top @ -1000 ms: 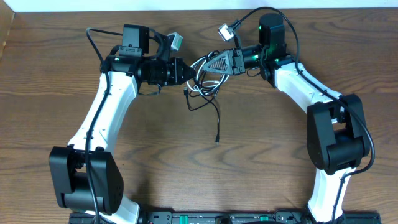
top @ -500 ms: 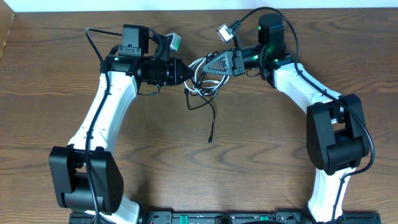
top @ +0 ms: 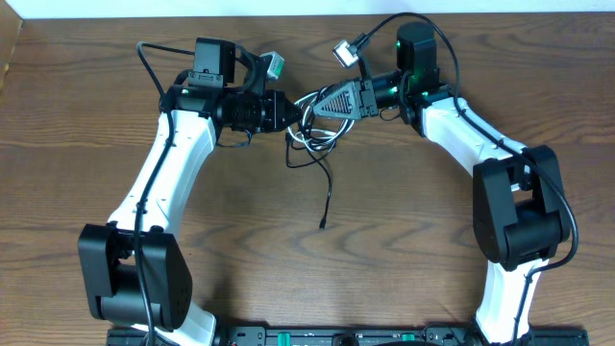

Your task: Untangle cables

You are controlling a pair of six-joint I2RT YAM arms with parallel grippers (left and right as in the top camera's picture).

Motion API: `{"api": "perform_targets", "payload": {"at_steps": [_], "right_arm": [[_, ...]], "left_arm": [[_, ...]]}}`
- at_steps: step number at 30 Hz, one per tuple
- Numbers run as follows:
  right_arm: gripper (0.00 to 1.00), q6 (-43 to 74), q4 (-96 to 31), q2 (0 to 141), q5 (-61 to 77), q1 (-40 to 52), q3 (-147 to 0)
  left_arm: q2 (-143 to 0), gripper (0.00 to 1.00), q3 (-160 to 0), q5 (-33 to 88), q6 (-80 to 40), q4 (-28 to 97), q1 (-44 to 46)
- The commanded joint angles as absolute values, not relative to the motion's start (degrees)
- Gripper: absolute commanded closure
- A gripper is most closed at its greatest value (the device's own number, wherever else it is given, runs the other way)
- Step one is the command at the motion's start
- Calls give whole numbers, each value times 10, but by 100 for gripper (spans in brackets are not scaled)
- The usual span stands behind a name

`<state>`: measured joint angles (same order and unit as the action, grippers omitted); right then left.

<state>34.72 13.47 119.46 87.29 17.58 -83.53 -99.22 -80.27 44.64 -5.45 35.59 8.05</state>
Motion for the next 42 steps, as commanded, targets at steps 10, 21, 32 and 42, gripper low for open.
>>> {"api": "perform_targets", "payload": {"at_steps": [10,21,32,42], "right_arm": [[51,335,103,1194,857,170,-832],[48,331,83,1194,817,166,-808],[53,331,73,1194,760,182,-808],[63,335,83,1194,733,189,-808]], "left_arm": [[-1000,93,-797,461,-49,358,81],[-1000,92,-797,497,-49,355,80],[-1000,93,-797,505,-49,355,80],[-1000,92,-797,512,-49,356,81]]}}
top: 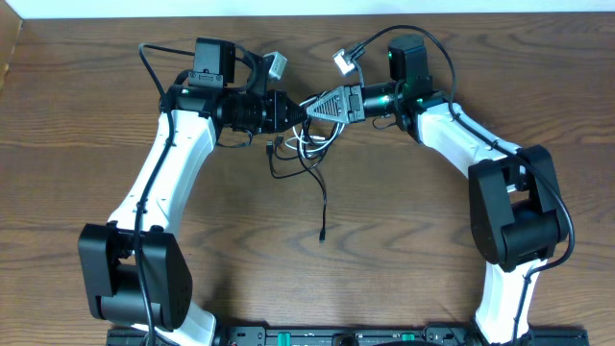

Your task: Untangle cables

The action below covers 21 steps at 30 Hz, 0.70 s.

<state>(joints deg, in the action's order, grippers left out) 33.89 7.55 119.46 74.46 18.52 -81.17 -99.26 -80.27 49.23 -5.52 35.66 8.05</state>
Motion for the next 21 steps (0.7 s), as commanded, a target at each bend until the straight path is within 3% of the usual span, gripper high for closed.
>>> {"api": "perform_targets", "payload": {"at_steps": [1,3,7,14,21], "right_arm": [[63,339,87,1194,730,189,-808],[67,349,94,1194,722,189,-808],[89,353,96,1194,717,188,-808],[99,353,96,1194,717,188,-808],[99,319,96,1194,753,172,-808]], "left_arm": [[-1000,92,-797,515,-49,356,81],[-1000,93,-797,514,-49,356,81],[-1000,92,-797,514,-47,356,81],[-1000,93,-797,514,-47,356,81],[-1000,93,-797,508,-45,356,79]]}}
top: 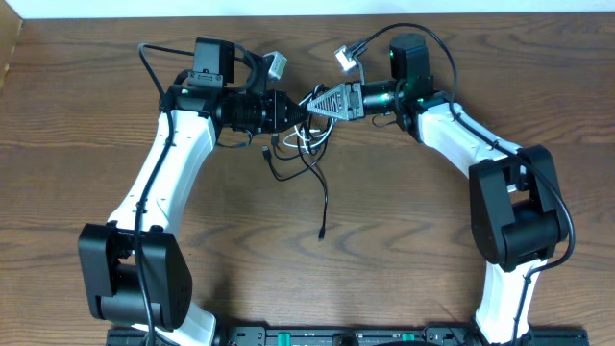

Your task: Untangle cables

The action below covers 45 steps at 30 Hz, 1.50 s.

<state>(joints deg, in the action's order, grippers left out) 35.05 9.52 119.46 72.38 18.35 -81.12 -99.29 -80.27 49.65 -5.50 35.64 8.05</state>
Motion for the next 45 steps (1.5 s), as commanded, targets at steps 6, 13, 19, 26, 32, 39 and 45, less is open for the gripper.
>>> {"api": "perform_targets", "payload": {"at_steps": [6,13,19,26,32,39,45], "right_arm": [[99,272,96,1194,820,140,-808],[99,215,96,1194,891,136,-808],[99,211,96,1194,895,132,-808],[99,228,97,1194,895,103,-808],[99,340,181,1194,895,90,-808],[56,360,129,1194,872,92,-808],[52,312,-40,1194,769,115,-808]], "left_arm": [[-1000,93,-797,503,-45,360,74],[-1000,92,-797,473,-45,360,74],[-1000,93,-796,395,-45,362,74],[-1002,92,-757,286,-45,359,74],[-1028,92,-724,278,-47,352,75],[-1033,93,-725,409,-48,300,74],[-1033,92,-726,474,-114,257,74]]}}
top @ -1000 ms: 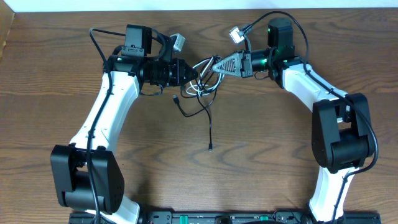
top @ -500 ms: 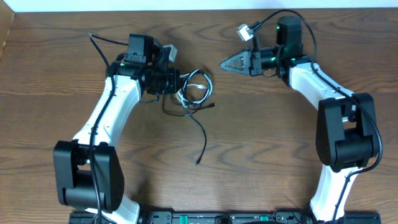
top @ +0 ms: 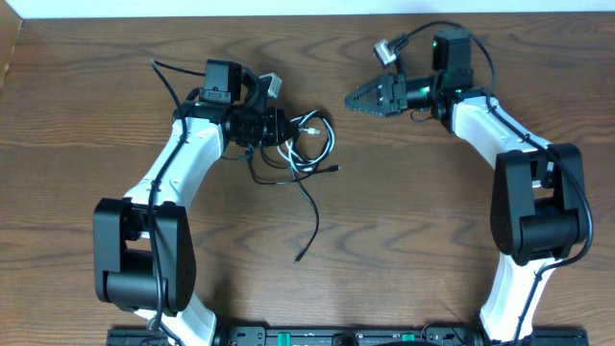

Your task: Untangle cables

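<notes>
A tangle of black and white cables [top: 309,142] lies on the wooden table in the overhead view. One black strand [top: 312,216] trails from it toward the front and ends near the table's middle. My left gripper [top: 286,127] is at the tangle's left edge, shut on the cables there. My right gripper [top: 350,100] is off to the right of the tangle, apart from it, open with nothing between its fingers.
The white wall edge [top: 307,8] runs along the back of the table. Each arm's own cabling loops above its wrist, near the left wrist camera [top: 272,85] and the right wrist camera [top: 388,50].
My right gripper let go of the tangle and is now well to the right, open. The left gripper has shifted slightly right and forward, and the tangle now lies looser beside it.
Both grippers met at the tangle near the back middle, each shut on it. Across the two following moments they stayed together, and the loops shifted left beneath them. Now only the left gripper holds the cables; the right one is away and open.
</notes>
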You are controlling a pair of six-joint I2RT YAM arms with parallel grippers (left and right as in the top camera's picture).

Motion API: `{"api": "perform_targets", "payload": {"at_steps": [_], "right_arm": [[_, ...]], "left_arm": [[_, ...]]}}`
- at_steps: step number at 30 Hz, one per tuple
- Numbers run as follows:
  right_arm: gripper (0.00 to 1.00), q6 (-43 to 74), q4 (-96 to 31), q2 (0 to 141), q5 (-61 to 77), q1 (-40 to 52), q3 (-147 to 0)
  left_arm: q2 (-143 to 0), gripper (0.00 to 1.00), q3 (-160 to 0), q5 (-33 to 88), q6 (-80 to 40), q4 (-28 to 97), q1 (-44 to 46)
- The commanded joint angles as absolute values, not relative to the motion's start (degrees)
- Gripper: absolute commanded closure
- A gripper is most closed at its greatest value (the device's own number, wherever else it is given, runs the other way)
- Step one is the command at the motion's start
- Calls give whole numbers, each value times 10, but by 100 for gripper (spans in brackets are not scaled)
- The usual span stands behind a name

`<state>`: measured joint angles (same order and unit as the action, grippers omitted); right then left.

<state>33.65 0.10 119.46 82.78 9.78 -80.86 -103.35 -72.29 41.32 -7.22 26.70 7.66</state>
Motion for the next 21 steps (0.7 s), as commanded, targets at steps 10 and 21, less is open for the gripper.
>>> {"api": "perform_targets", "payload": {"at_steps": [10,21], "right_arm": [[51,284,-101,1194,656,182,-808],[60,286,-99,1194,599,194,-808]], "left_arm": [[-1033,92,-726,550,-158,237,75],[-1033,93,-726,575,-157,237,75]]}}
